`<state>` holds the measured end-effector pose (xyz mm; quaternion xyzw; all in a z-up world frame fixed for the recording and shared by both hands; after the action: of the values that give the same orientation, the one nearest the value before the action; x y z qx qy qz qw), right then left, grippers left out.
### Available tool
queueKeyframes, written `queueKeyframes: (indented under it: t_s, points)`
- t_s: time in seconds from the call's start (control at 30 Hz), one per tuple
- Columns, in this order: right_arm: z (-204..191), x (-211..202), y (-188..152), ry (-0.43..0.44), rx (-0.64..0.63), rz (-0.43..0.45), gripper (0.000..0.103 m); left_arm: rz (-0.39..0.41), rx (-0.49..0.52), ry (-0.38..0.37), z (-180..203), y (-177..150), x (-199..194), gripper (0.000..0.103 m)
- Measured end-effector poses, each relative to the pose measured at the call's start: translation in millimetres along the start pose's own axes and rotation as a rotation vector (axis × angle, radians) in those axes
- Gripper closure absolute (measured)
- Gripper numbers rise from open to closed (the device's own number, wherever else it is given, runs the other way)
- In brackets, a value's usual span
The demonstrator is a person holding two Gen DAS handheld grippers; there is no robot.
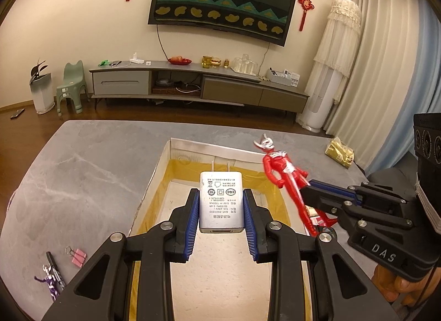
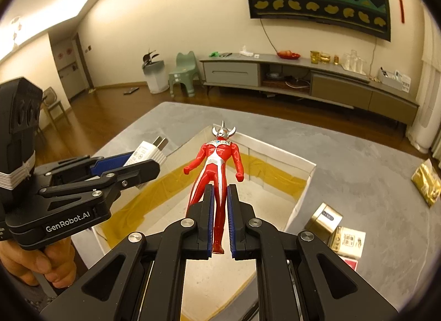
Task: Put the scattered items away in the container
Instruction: 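Carry the charger and red figure together over the white box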
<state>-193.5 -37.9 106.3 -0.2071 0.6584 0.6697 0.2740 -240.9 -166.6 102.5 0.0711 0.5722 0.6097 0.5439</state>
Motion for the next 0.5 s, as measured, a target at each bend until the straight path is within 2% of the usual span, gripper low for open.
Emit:
queueKeyframes:
  t_s: [0.17, 0.5]
  points:
    - [-2.9, 15.1, 5.1, 0.006, -0.01, -0.035, 0.094, -0.025, 0.0, -0.002, -7.4, 7.3, 10.9, 0.072]
    - [-3.8, 48.7, 8.8, 0.03, -0.002, -0.12, 0.094, -0.091, -0.06, -0.011, -30.2, 11.0, 38.7, 0.072]
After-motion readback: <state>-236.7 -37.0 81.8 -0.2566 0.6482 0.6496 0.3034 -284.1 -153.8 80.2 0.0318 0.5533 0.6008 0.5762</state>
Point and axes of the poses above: each gripper's, at about its wrist camera, not at the fingertips, and x roughly the way its jaws point, z to its right, y to its top, the point moved 1 cm from there along x, roughly the way its jaws point, and after that the axes turned 14 degrees about -y, right-handed, at the moved point
